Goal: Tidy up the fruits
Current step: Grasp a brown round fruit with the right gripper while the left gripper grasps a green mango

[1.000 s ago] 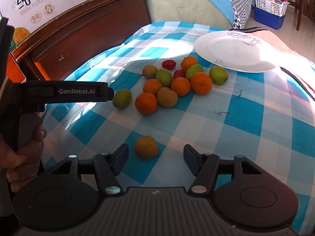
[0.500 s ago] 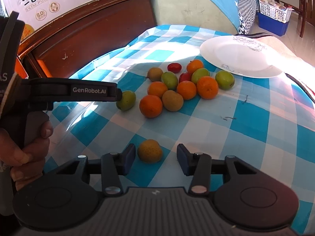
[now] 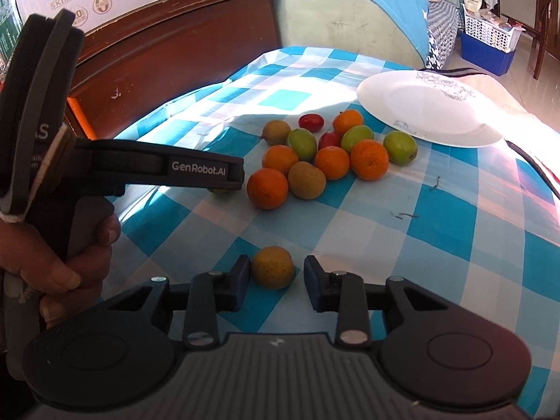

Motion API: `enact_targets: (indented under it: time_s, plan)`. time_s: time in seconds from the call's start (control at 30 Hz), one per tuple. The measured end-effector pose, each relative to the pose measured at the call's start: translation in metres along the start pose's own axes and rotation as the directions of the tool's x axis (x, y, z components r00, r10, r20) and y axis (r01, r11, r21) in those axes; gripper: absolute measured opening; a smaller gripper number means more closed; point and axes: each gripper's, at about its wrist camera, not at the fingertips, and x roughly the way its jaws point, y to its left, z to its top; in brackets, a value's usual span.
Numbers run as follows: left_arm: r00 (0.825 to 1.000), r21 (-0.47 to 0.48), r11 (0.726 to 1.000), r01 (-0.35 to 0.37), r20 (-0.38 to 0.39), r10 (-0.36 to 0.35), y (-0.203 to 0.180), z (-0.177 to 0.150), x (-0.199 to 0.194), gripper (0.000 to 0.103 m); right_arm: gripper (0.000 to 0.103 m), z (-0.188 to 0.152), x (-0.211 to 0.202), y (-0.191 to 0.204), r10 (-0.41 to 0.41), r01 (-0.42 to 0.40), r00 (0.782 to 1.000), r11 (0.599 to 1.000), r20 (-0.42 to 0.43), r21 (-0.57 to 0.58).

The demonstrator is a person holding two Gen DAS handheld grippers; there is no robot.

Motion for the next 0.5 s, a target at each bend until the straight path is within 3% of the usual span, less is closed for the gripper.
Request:
enact_targets:
  time_s: [0.17, 0.27, 0.33, 0.5]
  plan:
    - [1.000, 0.035, 0.999, 0.015, 0.005, -0.015, -0.0053, -0.0008, 0.0003, 0.042, 0.027, 0.0002, -0.0001, -0.0023, -0.001, 0.001, 1.000, 1.000, 0.002, 0.011]
    - [1.000, 0.026, 0.999, 0.025, 0.007, -0.025, -0.0034, -0.0003, -0.0011, 0.030, 0.027, 0.0000, -0.0004, -0.0020, -0.001, 0.001, 1.000, 1.000, 0.003, 0.013]
    - [0.999, 0.004, 0.999, 0.036, 0.005, -0.036, 0.0001, 0.0007, -0.0019, 0.024, 0.027, 0.0002, -0.0007, -0.0028, 0.001, -0.001, 1.000, 1.000, 0.004, 0.021]
    - [0.999, -0.019, 0.999, 0.043, 0.003, -0.043, 0.0034, 0.0010, -0.0022, 0.024, 0.027, 0.0011, -0.0014, -0.0048, -0.005, 0.005, 1.000, 0.999, 0.007, 0.034]
